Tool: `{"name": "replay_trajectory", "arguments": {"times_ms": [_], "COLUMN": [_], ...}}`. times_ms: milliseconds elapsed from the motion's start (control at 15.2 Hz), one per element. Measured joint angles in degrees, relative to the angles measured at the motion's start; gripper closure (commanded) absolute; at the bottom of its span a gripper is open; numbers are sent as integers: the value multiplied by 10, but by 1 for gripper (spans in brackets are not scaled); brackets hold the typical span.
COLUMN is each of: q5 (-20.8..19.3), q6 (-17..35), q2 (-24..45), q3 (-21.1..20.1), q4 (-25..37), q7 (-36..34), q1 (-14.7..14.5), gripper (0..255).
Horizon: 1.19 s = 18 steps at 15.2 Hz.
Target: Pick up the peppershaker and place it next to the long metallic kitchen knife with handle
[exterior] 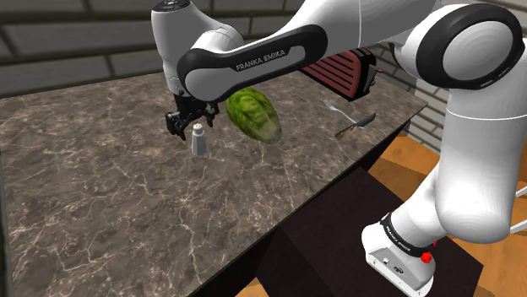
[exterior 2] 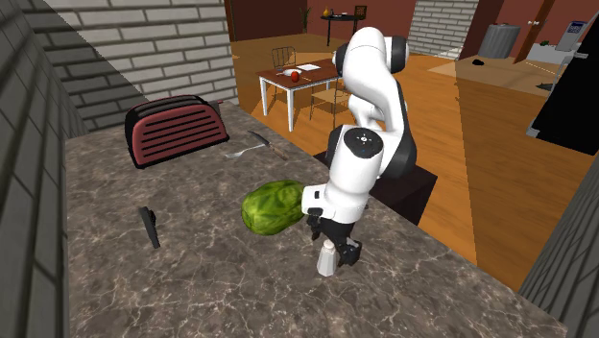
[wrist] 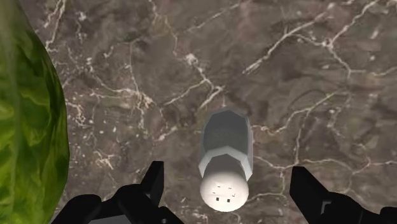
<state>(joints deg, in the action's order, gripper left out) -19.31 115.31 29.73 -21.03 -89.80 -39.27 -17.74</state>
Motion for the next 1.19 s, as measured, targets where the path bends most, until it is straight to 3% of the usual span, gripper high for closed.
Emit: {"name": "replay_trajectory", "arguments": {"times_ms": [132,198,858,1188], "q5": [0,0,0,6], "q6": [0,0,0,-25], "q2": [0,0,0,-11], "q3": [0,0,0,-3], "q4": [0,0,0,15], "q7": [0,0,0,5], "q1": [0,0,0,0], "gripper": [0,255,255,255]}}
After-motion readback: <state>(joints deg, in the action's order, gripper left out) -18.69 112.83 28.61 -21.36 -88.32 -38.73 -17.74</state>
